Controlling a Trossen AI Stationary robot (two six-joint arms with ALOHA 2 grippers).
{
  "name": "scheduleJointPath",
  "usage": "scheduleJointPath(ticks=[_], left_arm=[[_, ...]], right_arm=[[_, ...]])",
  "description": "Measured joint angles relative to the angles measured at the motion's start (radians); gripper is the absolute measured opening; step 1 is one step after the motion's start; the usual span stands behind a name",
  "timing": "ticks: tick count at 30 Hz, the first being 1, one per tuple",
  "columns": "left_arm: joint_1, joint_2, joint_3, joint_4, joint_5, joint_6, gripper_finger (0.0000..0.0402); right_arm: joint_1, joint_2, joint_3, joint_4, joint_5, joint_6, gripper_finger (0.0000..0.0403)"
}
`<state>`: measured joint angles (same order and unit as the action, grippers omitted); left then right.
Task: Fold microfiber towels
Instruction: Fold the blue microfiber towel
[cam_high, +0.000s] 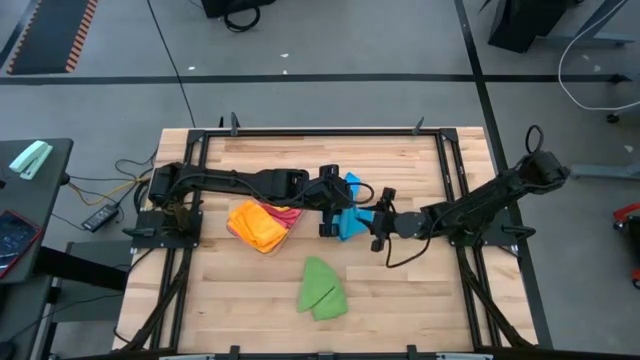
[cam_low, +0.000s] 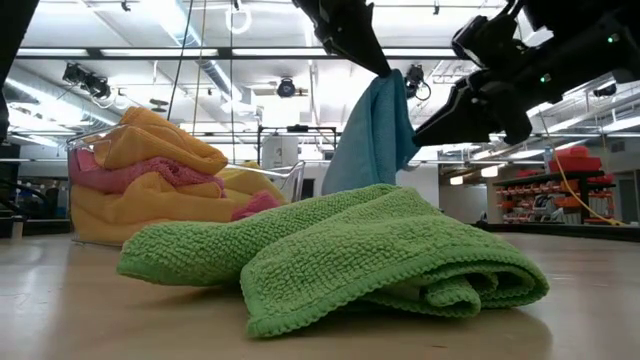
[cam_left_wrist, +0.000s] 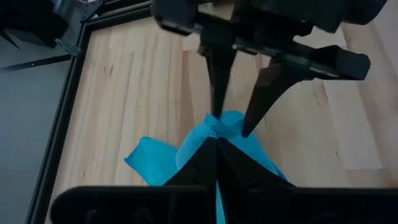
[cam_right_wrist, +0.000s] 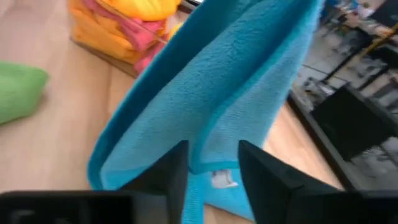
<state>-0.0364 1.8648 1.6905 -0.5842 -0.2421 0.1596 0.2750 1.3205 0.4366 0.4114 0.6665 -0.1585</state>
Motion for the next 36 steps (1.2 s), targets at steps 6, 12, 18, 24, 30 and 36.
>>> scheduleJointPath(ticks=[6,12,18,24,30,36], left_arm=[[0.000,0.000,0.000,0.010,0.000,0.001,0.0014],[0.000,0.000,0.000,0.010,0.016,0.006,0.0012],[-0.002,0.000,0.000,-0.003,0.049,0.005,0.0029],[-0.033,0.000,0.000,-0.044,0.062,-0.001,0.0043],[-0.072,0.000,0.000,-0.067,0.052,-0.049,0.0079],[-0.114,-0.001,0.001,-0.126,-0.057,-0.121,0.0104]], right_arm=[[-0.030,0.000,0.000,-0.004,-0.094,-0.002,0.0036],[-0.030,-0.001,0.000,-0.016,-0.098,-0.033,0.0006],[-0.021,-0.030,0.001,-0.047,-0.079,-0.051,0.0004],[0.036,-0.107,0.083,-0.273,-0.006,-0.046,0.0003],[0.049,-0.124,0.257,-0.576,0.010,0.000,0.0002],[0.085,-0.119,0.510,-0.908,0.012,0.075,0.0002]])
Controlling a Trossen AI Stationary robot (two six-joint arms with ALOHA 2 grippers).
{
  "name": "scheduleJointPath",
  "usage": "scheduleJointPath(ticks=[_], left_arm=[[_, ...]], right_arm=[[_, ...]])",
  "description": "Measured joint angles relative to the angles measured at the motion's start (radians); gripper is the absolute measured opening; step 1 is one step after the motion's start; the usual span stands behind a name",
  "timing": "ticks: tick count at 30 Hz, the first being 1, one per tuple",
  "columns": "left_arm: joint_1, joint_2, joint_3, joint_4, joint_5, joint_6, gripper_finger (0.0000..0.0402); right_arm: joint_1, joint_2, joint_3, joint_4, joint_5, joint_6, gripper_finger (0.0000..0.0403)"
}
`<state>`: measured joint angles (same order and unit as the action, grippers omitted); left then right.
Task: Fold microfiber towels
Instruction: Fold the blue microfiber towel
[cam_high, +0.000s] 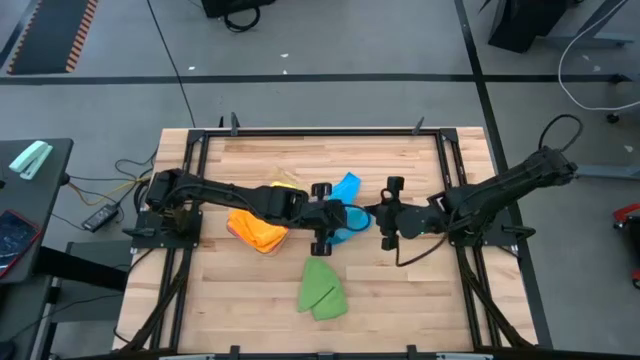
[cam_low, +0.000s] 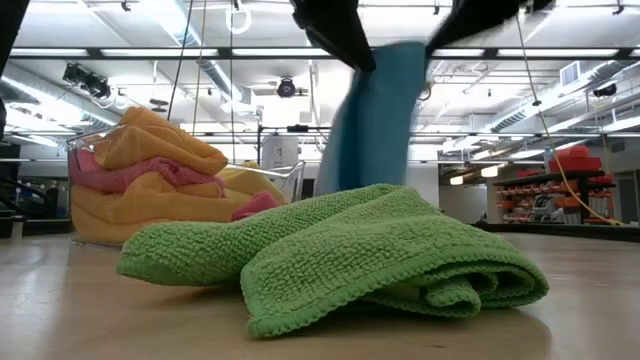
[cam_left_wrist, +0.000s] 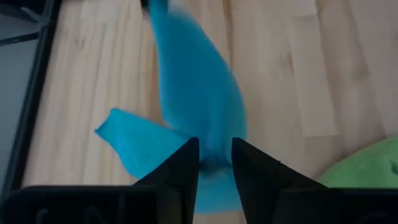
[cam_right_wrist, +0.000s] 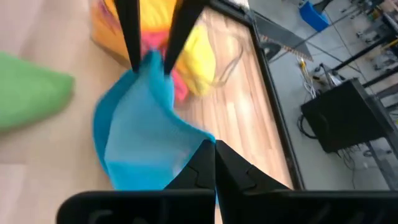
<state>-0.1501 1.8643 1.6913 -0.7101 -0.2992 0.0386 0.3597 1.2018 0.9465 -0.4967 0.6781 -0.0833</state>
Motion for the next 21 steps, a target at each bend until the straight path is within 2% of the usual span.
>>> scheduleJointPath(ticks=[8,12,21], left_arm=[[-0.042,0.000,0.000,-0.048,-0.056,-0.009,0.0088],[-0.048,0.000,0.000,-0.040,-0.056,-0.009,0.0075],[-0.091,-0.029,0.001,-0.018,-0.059,0.032,0.0068]], right_arm=[[0.084,0.069,0.323,-0.308,-0.017,0.114,0.0002],[0.111,0.119,0.429,-0.373,-0.047,0.140,0.0002],[0.114,0.268,0.779,-0.728,-0.021,0.256,0.0002]])
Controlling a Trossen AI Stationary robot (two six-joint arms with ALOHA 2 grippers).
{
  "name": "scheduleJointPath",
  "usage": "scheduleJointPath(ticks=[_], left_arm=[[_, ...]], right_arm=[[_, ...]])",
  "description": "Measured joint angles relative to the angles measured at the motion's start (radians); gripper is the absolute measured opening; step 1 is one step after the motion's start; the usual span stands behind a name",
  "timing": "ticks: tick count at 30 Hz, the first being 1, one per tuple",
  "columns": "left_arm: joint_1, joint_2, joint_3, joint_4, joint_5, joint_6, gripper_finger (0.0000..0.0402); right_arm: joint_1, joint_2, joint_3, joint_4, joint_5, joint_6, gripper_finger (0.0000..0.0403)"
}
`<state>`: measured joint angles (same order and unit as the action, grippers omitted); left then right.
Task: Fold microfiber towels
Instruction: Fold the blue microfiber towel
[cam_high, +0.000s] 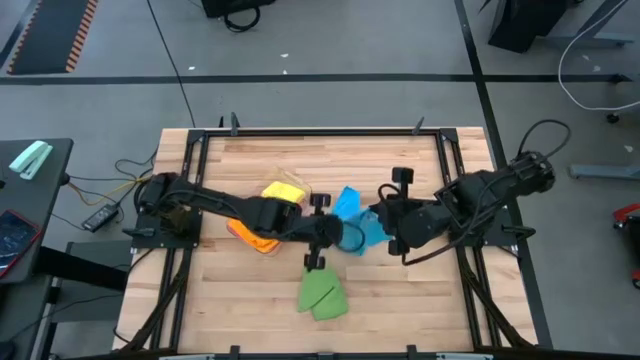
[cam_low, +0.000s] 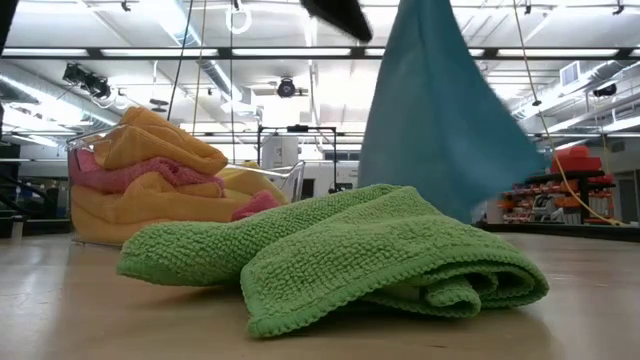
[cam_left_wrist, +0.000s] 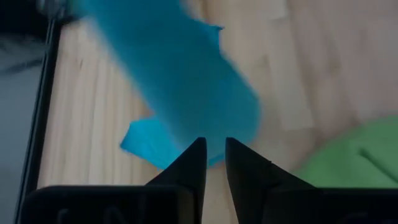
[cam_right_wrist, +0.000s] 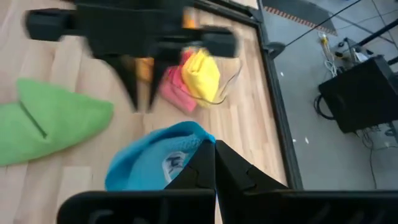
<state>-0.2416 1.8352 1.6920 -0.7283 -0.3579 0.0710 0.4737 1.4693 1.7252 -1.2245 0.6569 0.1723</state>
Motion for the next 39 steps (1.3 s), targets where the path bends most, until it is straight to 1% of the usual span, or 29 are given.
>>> scheduleJointPath(ticks=[3,7,9,11,13,15,18,21,28,31,33,36,37,39], left_arm=[[-0.039,-0.009,0.000,0.018,0.003,0.054,0.0066],[-0.089,-0.014,0.000,0.042,-0.006,0.132,0.0063],[-0.107,-0.012,-0.001,0.056,-0.030,0.145,0.0062],[-0.119,-0.010,-0.001,0.079,-0.072,0.143,0.0065],[-0.123,-0.010,-0.001,0.090,-0.117,0.123,0.0072],[-0.117,-0.010,-0.001,0.102,-0.159,0.104,0.0080],[-0.094,-0.005,-0.001,0.120,-0.209,0.062,0.0095],[-0.068,0.019,0.000,0.127,-0.220,0.045,0.0117],[-0.032,0.139,-0.002,0.130,-0.225,0.005,0.0201],[-0.009,0.175,-0.002,0.126,-0.234,-0.053,0.0225],[0.013,0.183,-0.002,0.129,-0.240,-0.095,0.0233],[0.046,0.183,-0.002,0.125,-0.242,-0.118,0.0234],[0.055,0.183,-0.002,0.119,-0.242,-0.117,0.0231],[0.062,0.180,-0.002,0.097,-0.242,-0.099,0.0224]], right_arm=[[0.000,0.042,0.137,-0.085,0.019,0.000,0.0002],[0.000,0.073,0.309,-0.116,0.095,-0.035,0.0002],[0.000,0.075,0.369,-0.108,0.158,-0.062,0.0002],[-0.007,0.073,0.404,-0.100,0.256,-0.068,0.0002],[-0.014,0.067,0.417,-0.101,0.359,-0.055,0.0002],[-0.024,0.066,0.420,-0.103,0.413,-0.037,0.0002],[-0.029,0.077,0.419,-0.107,0.411,-0.021,0.0002],[-0.029,0.090,0.418,-0.107,0.408,-0.021,0.0002],[-0.034,0.092,0.418,-0.110,0.408,-0.006,0.0002],[-0.028,0.092,0.418,-0.113,0.405,-0.004,0.0002],[-0.024,0.092,0.418,-0.113,0.374,-0.004,0.0002],[-0.023,0.092,0.418,-0.119,0.322,-0.015,0.0002],[-0.023,0.092,0.418,-0.130,0.314,-0.030,0.0002],[-0.024,0.092,0.418,-0.179,0.293,-0.109,0.0002]])
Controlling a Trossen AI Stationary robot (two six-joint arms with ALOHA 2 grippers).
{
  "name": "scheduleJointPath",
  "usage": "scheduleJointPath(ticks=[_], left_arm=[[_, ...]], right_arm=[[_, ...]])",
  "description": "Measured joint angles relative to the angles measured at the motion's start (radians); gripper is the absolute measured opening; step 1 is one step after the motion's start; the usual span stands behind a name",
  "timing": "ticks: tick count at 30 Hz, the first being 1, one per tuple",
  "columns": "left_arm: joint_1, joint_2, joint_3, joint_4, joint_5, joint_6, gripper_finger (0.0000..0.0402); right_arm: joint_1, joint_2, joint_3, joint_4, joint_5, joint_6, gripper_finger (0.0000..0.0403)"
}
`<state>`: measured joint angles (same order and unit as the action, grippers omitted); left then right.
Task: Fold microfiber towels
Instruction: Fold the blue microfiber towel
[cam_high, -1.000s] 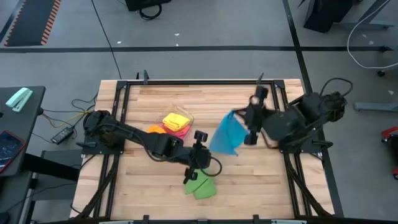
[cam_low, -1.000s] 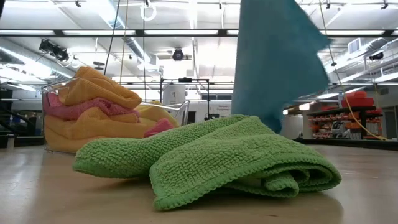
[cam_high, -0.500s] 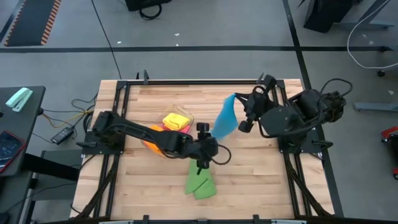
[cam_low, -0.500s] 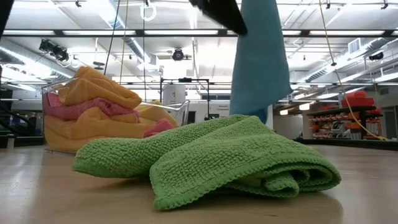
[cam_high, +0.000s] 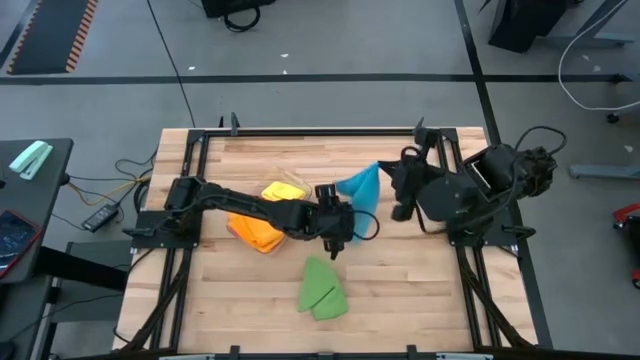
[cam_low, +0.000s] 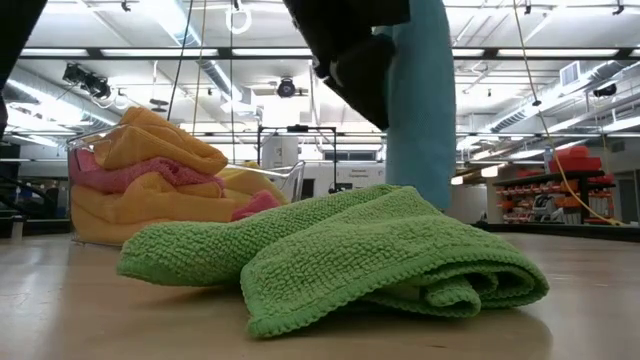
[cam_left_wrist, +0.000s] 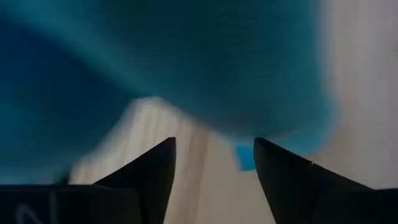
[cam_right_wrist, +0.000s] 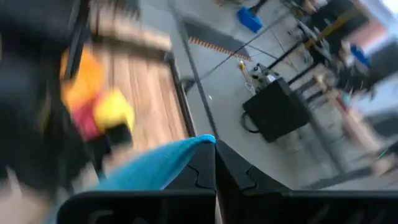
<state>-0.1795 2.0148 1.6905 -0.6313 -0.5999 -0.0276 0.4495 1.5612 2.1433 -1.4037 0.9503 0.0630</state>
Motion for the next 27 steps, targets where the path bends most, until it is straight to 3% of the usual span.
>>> scheduleJointPath(ticks=[5,12,14,18,20,23,27], left_arm=[[-0.032,-0.028,0.000,-0.032,0.001,0.058,0.0194],[-0.063,-0.054,0.002,-0.093,0.001,0.058,0.0156],[-0.067,-0.056,0.002,-0.107,-0.004,0.048,0.0147],[-0.071,-0.071,0.001,-0.127,-0.019,0.040,0.0128],[-0.072,-0.080,0.001,-0.145,-0.024,0.040,0.0120],[-0.071,-0.084,0.001,-0.147,-0.029,0.039,0.0110],[-0.074,-0.094,0.002,-0.154,-0.029,0.017,0.0099]], right_arm=[[-0.034,0.000,-0.014,-0.174,0.019,-0.215,0.0002],[-0.248,-0.014,-0.041,-0.162,0.094,-0.416,0.0002],[-0.333,-0.013,-0.042,-0.139,0.203,-0.461,0.0002],[-0.464,-0.015,-0.040,0.028,0.579,-0.548,0.0002],[-0.488,-0.015,-0.031,0.073,0.616,-0.585,0.0002],[-0.478,-0.015,-0.029,0.059,0.471,-0.570,0.0002],[-0.438,-0.015,-0.034,-0.006,0.005,-0.472,0.0002]])
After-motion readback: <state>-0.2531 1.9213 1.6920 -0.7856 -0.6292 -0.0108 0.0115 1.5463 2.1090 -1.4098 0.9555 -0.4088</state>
